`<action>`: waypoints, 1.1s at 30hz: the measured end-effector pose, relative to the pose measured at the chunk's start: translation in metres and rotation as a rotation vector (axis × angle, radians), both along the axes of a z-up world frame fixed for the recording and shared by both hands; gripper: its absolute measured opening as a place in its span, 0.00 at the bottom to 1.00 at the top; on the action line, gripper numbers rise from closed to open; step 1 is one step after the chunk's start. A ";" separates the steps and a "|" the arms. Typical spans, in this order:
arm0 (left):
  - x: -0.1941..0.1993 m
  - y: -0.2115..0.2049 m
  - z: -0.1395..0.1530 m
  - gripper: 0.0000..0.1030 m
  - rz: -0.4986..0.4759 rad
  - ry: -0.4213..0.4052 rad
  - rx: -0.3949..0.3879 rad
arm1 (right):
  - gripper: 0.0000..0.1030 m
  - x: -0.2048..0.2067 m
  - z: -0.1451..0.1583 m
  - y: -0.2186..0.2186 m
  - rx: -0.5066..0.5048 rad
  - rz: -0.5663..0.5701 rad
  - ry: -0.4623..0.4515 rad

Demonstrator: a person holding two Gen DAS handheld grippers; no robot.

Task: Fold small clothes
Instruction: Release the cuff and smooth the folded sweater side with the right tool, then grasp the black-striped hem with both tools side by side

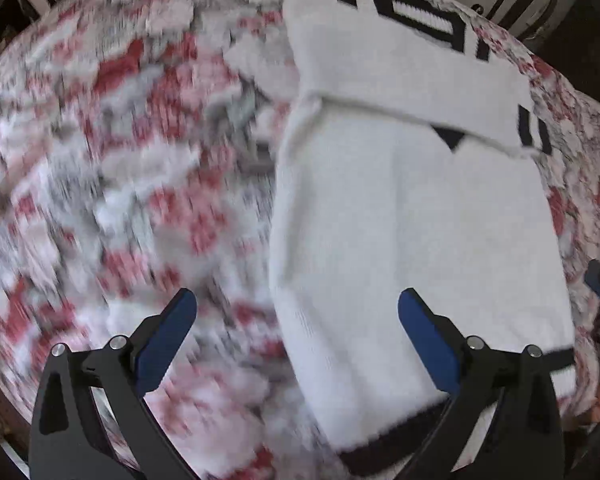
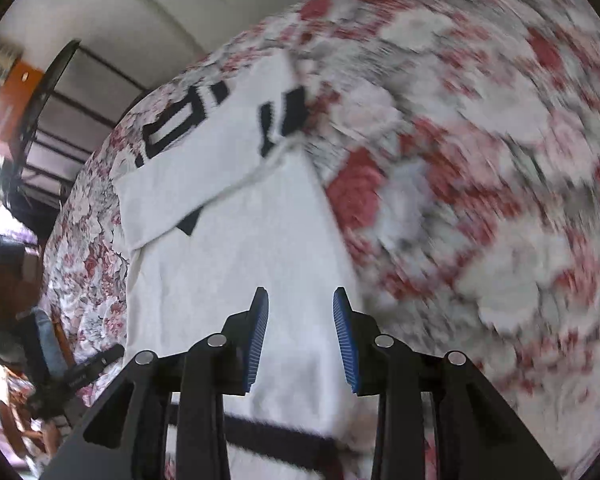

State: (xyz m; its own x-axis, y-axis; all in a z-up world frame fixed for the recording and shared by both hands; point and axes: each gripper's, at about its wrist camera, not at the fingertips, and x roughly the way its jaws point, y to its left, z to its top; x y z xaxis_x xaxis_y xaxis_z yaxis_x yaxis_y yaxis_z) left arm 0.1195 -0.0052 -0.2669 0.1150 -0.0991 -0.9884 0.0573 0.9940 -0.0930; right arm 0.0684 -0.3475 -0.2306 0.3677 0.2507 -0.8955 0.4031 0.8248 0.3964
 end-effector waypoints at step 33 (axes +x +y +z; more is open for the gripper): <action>-0.041 0.015 -0.039 0.62 0.086 0.186 -0.438 | 0.32 -0.069 -0.035 0.013 0.187 -0.036 -0.003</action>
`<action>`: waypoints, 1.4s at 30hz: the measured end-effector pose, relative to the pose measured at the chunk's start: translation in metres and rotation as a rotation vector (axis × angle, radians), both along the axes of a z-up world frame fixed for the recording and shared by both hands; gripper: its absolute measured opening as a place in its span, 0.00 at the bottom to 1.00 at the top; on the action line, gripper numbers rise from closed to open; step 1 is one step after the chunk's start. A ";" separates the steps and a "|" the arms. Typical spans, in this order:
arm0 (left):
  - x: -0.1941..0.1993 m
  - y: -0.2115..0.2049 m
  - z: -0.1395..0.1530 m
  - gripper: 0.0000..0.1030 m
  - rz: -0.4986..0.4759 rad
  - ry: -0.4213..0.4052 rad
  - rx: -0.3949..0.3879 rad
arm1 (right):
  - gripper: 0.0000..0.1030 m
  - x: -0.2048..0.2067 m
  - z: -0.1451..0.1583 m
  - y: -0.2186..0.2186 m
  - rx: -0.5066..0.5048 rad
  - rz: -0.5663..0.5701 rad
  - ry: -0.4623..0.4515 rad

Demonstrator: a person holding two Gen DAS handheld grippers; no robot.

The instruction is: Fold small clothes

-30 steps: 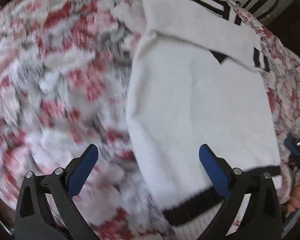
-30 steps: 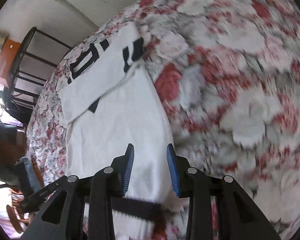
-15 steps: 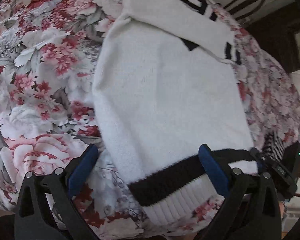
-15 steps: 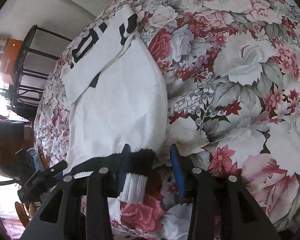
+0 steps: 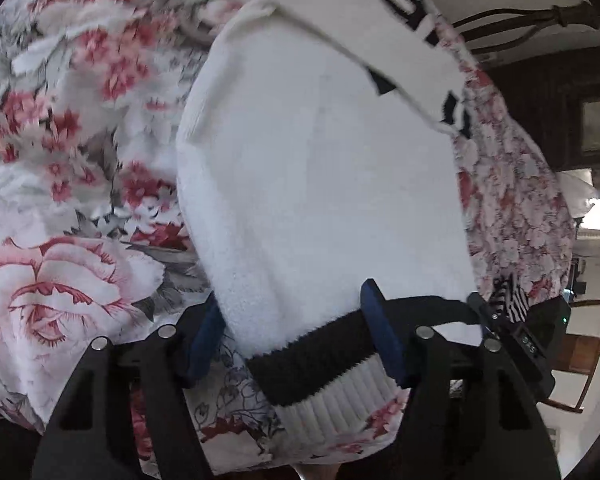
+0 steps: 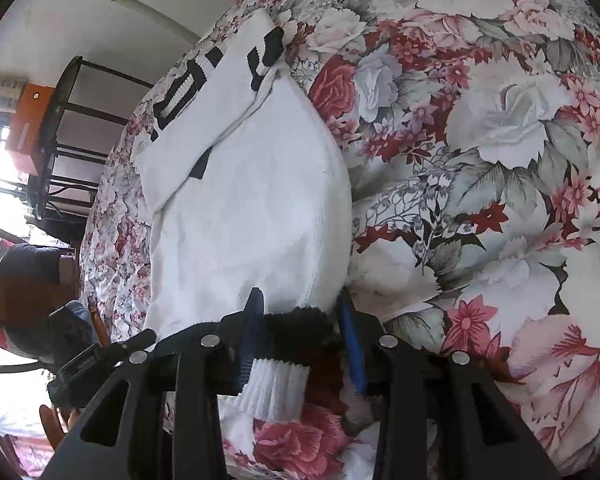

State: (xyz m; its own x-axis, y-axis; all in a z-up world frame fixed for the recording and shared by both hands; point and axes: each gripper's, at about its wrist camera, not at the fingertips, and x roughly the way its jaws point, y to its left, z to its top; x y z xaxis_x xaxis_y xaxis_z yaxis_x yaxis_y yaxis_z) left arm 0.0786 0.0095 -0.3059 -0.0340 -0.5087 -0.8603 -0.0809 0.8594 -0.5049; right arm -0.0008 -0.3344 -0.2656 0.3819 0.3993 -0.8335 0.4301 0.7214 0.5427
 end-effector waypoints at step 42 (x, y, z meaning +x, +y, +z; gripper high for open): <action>0.006 0.007 0.022 0.10 0.028 -0.127 -0.053 | 0.11 -0.011 0.041 0.007 0.096 -0.095 -0.181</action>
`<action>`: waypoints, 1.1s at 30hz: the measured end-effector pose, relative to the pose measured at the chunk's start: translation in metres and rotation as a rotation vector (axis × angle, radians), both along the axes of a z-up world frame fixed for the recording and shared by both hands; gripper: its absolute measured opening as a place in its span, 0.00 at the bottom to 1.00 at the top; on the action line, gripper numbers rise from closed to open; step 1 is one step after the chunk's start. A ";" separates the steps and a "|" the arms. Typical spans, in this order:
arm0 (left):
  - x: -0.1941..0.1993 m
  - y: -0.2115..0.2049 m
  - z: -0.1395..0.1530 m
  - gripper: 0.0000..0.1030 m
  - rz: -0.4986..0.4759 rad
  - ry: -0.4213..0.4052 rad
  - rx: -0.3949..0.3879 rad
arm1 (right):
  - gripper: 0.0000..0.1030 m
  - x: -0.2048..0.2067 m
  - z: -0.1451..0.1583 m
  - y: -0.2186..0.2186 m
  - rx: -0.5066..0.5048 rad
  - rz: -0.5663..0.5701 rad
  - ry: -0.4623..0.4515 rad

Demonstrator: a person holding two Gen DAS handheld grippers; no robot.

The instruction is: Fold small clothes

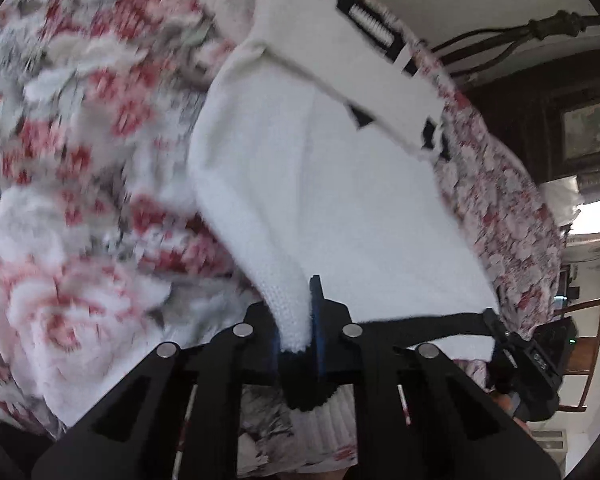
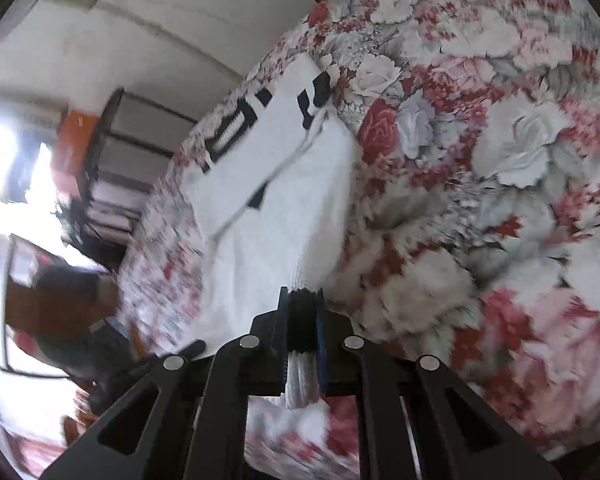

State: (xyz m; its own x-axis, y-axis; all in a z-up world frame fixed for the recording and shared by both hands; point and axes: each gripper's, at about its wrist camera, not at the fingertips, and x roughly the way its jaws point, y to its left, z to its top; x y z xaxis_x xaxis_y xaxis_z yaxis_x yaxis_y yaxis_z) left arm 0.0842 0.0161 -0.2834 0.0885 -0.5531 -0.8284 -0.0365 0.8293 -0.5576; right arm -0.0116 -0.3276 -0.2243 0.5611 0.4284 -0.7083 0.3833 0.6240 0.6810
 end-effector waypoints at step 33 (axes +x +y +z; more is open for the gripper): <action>0.228 -0.022 0.015 0.10 0.191 -0.110 -0.024 | 0.11 0.232 -0.012 -0.040 0.154 -0.127 -0.057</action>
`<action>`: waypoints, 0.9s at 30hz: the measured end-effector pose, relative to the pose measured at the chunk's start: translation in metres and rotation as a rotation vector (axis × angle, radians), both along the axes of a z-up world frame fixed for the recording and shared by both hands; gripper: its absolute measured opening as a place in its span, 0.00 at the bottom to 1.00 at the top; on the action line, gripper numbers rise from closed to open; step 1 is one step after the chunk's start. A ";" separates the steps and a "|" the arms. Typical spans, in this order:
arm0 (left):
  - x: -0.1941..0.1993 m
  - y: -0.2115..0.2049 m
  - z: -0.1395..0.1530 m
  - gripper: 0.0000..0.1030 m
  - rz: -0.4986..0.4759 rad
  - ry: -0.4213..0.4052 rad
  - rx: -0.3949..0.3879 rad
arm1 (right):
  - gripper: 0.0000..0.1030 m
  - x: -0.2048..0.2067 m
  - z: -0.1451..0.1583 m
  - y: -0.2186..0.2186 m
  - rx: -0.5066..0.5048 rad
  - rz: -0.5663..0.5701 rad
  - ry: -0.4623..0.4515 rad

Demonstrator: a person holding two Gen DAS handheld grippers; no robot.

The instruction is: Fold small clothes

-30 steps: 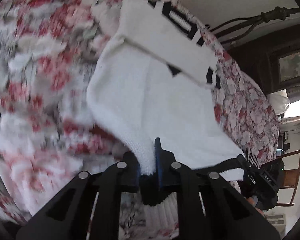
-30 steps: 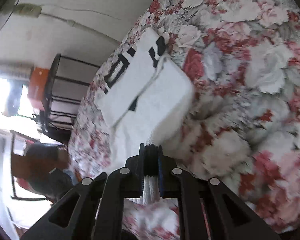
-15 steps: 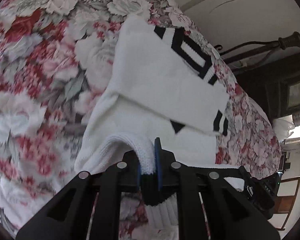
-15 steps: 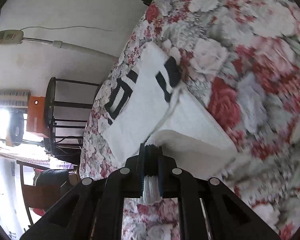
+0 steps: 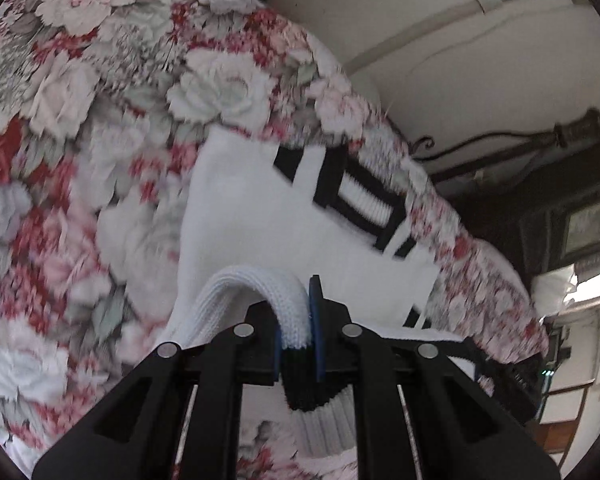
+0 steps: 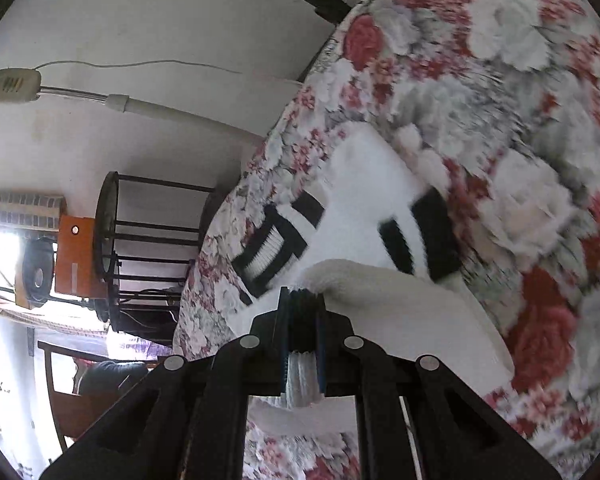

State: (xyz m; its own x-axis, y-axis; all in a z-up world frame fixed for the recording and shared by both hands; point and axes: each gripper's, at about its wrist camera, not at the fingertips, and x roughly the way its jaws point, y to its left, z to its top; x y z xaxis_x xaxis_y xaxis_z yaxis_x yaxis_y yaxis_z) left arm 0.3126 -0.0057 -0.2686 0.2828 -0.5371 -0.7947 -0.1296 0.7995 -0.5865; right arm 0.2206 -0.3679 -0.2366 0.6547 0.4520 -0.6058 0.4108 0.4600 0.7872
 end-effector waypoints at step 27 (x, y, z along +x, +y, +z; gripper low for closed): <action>0.083 0.002 -0.042 0.47 0.092 0.021 0.049 | 0.29 0.105 -0.045 -0.009 -0.052 0.058 0.000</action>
State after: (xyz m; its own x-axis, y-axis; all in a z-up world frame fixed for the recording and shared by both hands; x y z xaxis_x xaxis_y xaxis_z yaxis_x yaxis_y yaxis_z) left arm 0.3957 -0.0038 -0.3110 0.3125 -0.4699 -0.8256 -0.2155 0.8114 -0.5434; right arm 0.3259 -0.3767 -0.2818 0.6282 0.4570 -0.6296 0.3824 0.5234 0.7615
